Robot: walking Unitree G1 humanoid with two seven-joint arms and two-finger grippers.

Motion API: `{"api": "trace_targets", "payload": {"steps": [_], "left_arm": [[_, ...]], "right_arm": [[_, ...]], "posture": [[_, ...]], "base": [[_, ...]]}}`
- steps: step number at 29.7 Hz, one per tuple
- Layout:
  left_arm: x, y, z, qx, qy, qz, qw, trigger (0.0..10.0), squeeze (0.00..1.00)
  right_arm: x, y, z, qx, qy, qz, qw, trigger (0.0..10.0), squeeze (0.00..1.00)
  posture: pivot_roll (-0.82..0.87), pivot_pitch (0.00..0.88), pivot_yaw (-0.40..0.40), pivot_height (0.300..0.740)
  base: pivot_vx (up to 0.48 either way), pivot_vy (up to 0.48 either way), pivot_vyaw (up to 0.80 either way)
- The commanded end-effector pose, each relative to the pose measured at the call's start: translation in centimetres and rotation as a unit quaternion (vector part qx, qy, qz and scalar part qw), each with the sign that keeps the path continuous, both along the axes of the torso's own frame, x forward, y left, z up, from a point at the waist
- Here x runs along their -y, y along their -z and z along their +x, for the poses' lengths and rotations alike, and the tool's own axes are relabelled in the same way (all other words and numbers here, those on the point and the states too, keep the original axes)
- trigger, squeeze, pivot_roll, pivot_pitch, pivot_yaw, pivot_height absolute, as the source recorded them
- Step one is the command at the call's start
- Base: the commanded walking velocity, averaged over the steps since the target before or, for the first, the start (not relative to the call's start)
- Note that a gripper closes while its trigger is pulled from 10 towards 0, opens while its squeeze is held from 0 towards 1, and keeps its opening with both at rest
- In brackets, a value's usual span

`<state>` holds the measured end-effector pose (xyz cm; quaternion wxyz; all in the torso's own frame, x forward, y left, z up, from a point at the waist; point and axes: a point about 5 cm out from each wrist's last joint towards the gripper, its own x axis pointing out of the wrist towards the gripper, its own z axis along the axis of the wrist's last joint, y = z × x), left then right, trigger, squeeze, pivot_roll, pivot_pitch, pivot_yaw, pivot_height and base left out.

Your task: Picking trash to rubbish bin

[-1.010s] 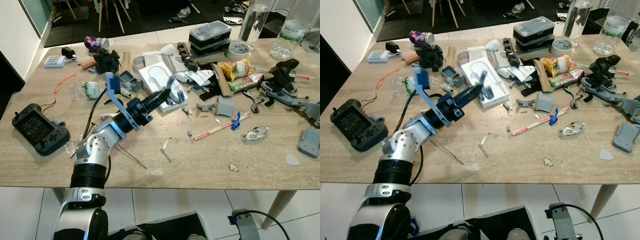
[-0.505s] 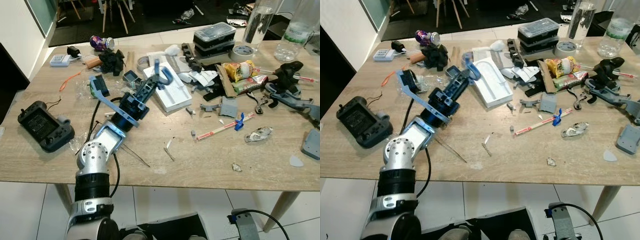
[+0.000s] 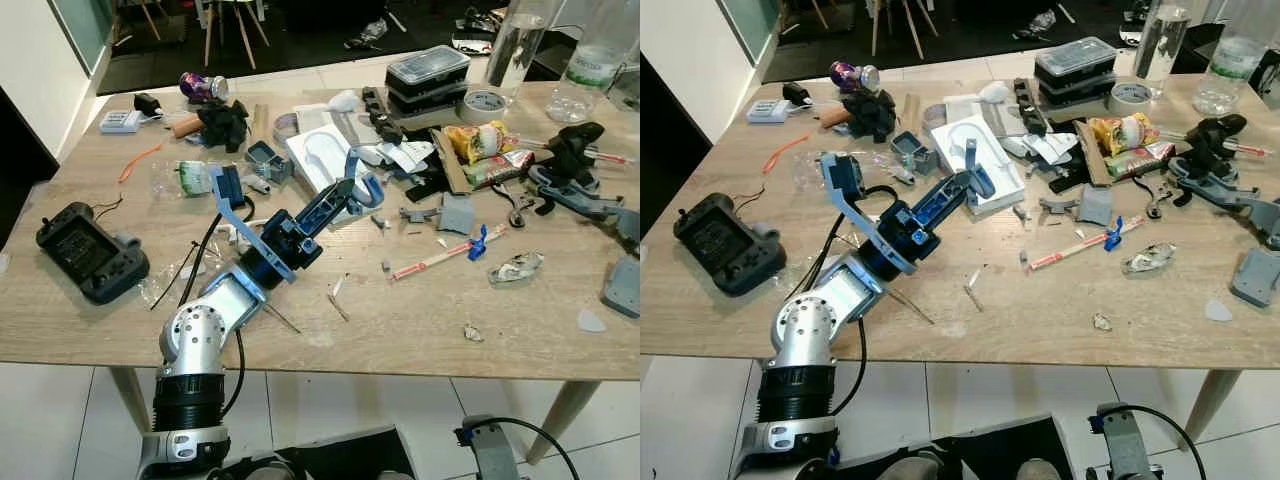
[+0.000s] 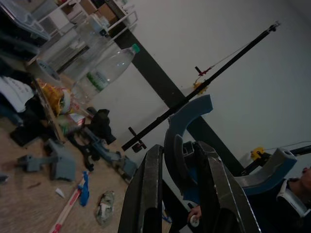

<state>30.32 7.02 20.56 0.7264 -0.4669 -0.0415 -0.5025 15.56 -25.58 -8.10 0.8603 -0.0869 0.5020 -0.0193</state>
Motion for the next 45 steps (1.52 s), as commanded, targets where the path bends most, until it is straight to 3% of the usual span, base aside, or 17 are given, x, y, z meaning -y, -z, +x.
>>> {"api": "trace_targets", "payload": {"steps": [1, 29, 45], "left_arm": [[-0.4, 1.1, 0.0, -0.016, -0.009, 0.015, 1.0, 10.0, 0.0], [-0.3, 1.7, 0.0, -0.017, -0.013, 0.035, 0.999, 10.0, 0.0], [-0.2, 1.5, -0.1, -0.009, -0.01, 0.039, 0.999, 10.0, 0.0]], "right_arm": [[-0.2, 0.4, -0.8, -0.015, 0.001, 0.004, 1.0, 10.0, 0.0], [-0.4, 0.4, -0.7, -0.018, -0.004, 0.006, 1.0, 10.0, 0.0], [-1.3, 0.5, -0.2, -0.017, -0.002, 0.01, 1.0, 10.0, 0.0]], "posture": [[-0.07, 0.138, 0.067, 0.74], [-0.07, 0.138, 0.067, 0.74], [-0.06, 0.135, 0.074, 0.74]], "base": [[-0.428, 0.0, 0.0], [-0.456, 0.0, 0.0], [-0.463, 0.0, 0.0]]}}
